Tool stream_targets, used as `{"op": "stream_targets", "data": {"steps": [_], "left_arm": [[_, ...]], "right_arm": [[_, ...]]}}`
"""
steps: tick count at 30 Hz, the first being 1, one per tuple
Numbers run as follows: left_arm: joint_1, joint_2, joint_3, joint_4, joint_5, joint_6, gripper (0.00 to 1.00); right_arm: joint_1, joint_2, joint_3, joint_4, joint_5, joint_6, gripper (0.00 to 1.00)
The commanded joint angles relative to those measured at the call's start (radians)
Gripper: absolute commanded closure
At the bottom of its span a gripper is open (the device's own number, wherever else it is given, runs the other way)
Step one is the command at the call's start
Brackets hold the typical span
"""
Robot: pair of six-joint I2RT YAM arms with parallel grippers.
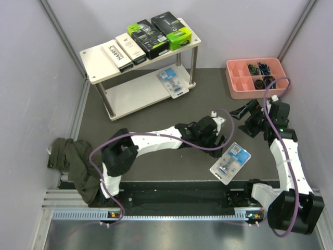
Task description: Place and organize the shaving razors onto the shelf
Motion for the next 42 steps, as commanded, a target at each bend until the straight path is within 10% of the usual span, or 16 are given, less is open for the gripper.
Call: {"op": "stream_targets", "data": {"steps": [1,30,42], "left_arm": [[-0.050,0.089,0.153,-0.015,-0.014,0.077,0.19],[-0.165,0.432,0.456,-0.146,-0.132,0.125,0.40],[-0.205,0.527,0.535,-0.228,-0.205,0.128,0.76]], "right_arm": [[-0.048,-0.071,-0.047,-0.031,-0.058,-0.044,0.01],[-0.221,-0.073,-0.098,-0.068,-0.168,-0.119,0.01],[-0.234,-0.067,-0.119,-0.060,-0.176,-0.127,0.01]]}}
